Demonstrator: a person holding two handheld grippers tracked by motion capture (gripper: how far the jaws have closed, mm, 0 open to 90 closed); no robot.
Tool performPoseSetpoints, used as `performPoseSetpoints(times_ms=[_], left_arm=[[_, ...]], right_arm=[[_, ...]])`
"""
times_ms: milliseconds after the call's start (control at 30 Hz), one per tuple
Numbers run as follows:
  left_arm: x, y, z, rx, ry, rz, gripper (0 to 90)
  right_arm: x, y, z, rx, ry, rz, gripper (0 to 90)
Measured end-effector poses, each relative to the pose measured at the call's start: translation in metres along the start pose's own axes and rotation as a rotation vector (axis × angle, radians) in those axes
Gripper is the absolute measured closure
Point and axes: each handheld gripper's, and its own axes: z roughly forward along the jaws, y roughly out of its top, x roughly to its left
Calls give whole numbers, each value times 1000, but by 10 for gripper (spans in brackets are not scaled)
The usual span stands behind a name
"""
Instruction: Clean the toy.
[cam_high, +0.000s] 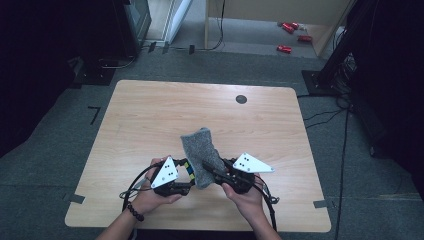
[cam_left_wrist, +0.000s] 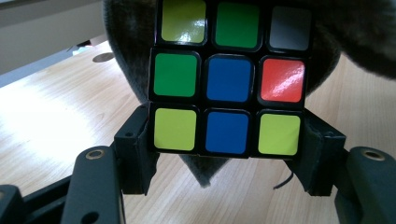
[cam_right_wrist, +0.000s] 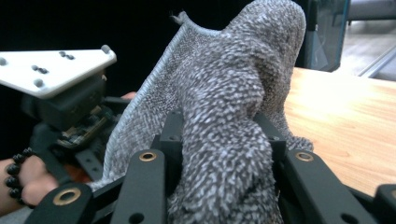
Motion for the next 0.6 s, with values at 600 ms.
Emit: performPoseSetpoints(times_ms=[600], left_arm=[[0,0,1,20,21,12,346]], right_arm=[[4,-3,1,-10,-24,-40,645]])
